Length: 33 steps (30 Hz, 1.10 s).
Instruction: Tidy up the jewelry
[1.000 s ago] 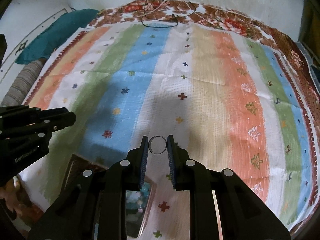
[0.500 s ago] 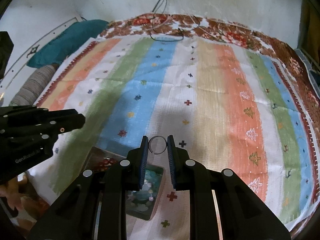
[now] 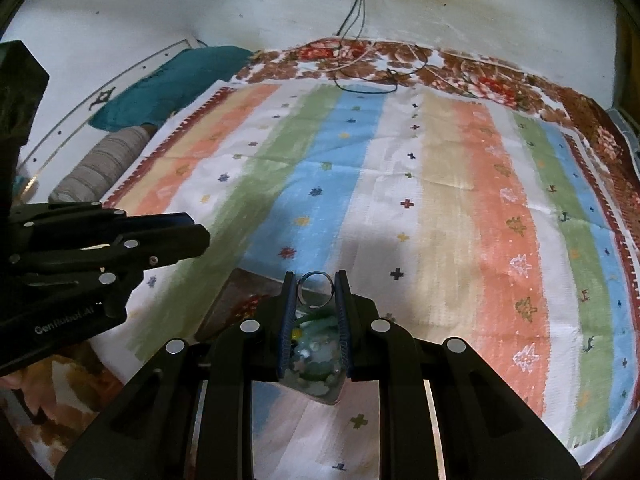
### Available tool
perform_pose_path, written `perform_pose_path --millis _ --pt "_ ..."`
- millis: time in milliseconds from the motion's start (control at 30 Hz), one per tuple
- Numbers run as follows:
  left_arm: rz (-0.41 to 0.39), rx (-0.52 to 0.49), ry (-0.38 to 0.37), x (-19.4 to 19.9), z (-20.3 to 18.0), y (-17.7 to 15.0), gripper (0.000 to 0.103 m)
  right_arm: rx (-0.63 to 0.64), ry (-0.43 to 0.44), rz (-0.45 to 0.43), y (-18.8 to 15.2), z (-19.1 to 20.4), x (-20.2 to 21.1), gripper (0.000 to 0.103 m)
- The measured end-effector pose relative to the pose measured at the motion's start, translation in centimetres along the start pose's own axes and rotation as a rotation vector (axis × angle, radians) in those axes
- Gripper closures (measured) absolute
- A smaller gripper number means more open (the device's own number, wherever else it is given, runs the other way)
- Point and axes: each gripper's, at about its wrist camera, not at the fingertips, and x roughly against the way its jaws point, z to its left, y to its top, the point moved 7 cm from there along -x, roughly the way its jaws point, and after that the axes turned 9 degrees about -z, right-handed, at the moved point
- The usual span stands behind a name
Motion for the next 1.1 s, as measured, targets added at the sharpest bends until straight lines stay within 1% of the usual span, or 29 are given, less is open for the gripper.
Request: perform_pose_path --millis 167,200,233,267,300,500,533,567,633,733,800,867,900,967,1033,1100 --pt "0.003 0.011 0.001 0.1 0.1 -0.3 0.087 -0.006 0.015 0.007 -0.1 0.2 -0.2 0.083" --pt "0.009 0.025 0.003 0.1 0.2 -0.3 0.087 -0.009 0.018 0.012 -0.2 0.2 -0.3 0.079" --pt "0.014 0.037 0.003 0.1 0.4 -0.4 0.084 -0.013 0.018 0.014 -0.2 0.1 -0.3 0.073" --pt "0.014 0.051 0.003 0.2 0.6 -0.4 0.078 -0.015 0.016 0.013 -0.2 0.0 -0.2 0.065" --pt "0.012 0.064 0.0 0.4 0.7 -0.4 0.076 -0.014 0.019 0.014 -0.2 0.0 -0.2 0.062" --pt "0.011 0.093 -0.001 0.8 1.2 -0.3 0.072 -0.019 0.002 0.01 -0.4 -0.1 0.2 0.058" --pt "0.012 0.094 -0.002 0.9 1.3 -0.4 0.069 -0.019 0.001 0.01 -0.5 -0.2 0.3 0.057" --pt "0.012 0.094 -0.002 1.1 1.4 -0.5 0.066 -0.016 -0.004 0.006 -0.6 -0.2 0.6 0.055" --pt "0.011 0.092 -0.005 1.5 1.4 -0.8 0.065 -0.008 -0.01 -0.002 -0.8 -0.3 1.1 0.05" --pt "0.01 0.086 -0.008 2.1 1.3 -1.5 0.058 -0.008 -0.001 -0.007 -1.1 -0.4 1.9 0.044" --pt "0.009 0.078 -0.008 2.4 1.3 -2.0 0.055 -0.004 -0.006 -0.009 -1.5 -0.6 2.4 0.043" --pt "0.01 0.069 -0.008 2.7 1.3 -2.5 0.048 -0.002 -0.006 -0.011 -1.8 -0.6 2.9 0.04" --pt "0.007 0.061 -0.008 2.9 1.2 -2.8 0.047 -0.002 -0.004 -0.015 -2.0 -0.6 3.2 0.039" --pt "0.003 0.051 -0.012 3.2 1.1 -3.1 0.039 0.0 -0.003 -0.02 -2.2 -0.6 3.5 0.037" --pt "-0.004 0.044 -0.016 3.5 1.0 -3.5 0.034 0.001 0.0 -0.024 -2.6 -0.6 3.9 0.034" --pt "-0.012 0.034 -0.01 3.8 1.0 -3.8 0.027 -0.002 0.002 -0.028 -2.9 -0.8 4.3 0.029"
